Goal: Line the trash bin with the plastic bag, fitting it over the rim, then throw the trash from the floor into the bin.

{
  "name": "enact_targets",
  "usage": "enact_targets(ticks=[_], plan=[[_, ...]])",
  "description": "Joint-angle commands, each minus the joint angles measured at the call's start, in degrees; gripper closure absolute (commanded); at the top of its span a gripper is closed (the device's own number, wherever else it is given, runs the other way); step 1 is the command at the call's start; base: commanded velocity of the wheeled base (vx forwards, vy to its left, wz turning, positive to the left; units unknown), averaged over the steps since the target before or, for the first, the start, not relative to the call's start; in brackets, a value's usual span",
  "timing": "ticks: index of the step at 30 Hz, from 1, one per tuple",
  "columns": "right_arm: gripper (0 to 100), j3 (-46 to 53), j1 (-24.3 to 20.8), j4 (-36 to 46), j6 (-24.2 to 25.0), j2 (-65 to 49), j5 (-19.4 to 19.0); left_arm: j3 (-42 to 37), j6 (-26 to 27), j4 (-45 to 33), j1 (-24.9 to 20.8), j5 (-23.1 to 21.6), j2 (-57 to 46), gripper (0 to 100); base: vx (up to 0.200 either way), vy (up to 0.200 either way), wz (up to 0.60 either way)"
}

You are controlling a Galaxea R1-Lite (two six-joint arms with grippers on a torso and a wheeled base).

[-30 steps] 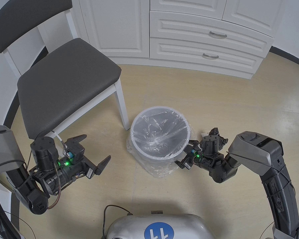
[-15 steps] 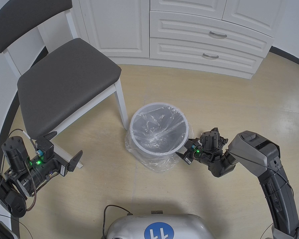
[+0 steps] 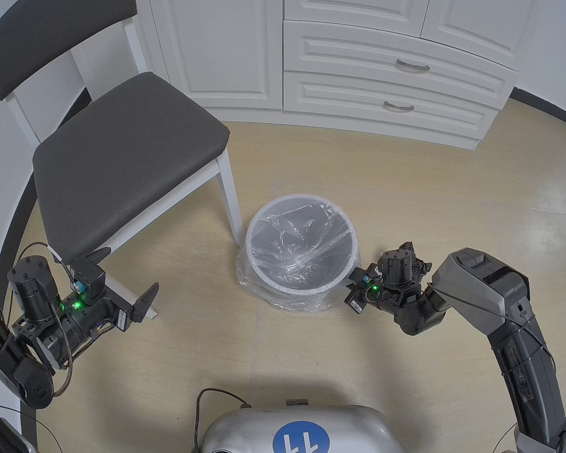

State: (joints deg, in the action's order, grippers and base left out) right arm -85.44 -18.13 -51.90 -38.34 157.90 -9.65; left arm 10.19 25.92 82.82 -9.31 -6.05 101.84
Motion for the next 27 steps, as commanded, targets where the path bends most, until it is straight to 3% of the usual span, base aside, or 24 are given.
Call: enact_targets(ticks=[1,3,6,10,15,27], plan=[[100,-3.06,0.81,3.29,1.07,0.74,-0.10,1.32,0.01,0.15,-0.27,-0.02,1.52,0,0.000,0.000,0.00],[100,-4.12,1.25,3.91,2.22,1.27,-0.10,1.50,0.10,0.15,-0.35,-0.02,1.61,0,0.000,0.000,0.00],[100,-9.65,1.78,8.57,9.60,3.55,-0.45,1.94,0.10,0.23,-0.53,-0.11,1.52,0,0.000,0.000,0.00],[100,-14.05,1.96,13.93,17.77,5.31,-5.11,2.99,0.01,0.23,-0.44,-0.37,1.26,0,0.000,0.000,0.00],[100,-17.30,1.87,14.28,26.39,7.07,-7.13,4.13,0.01,0.23,-0.62,-0.55,1.52,0,0.000,0.000,0.00],[100,-17.21,1.78,13.84,27.00,7.07,-7.84,7.47,0.19,0.23,-4.66,0.07,1.52,0,0.000,0.000,0.00]])
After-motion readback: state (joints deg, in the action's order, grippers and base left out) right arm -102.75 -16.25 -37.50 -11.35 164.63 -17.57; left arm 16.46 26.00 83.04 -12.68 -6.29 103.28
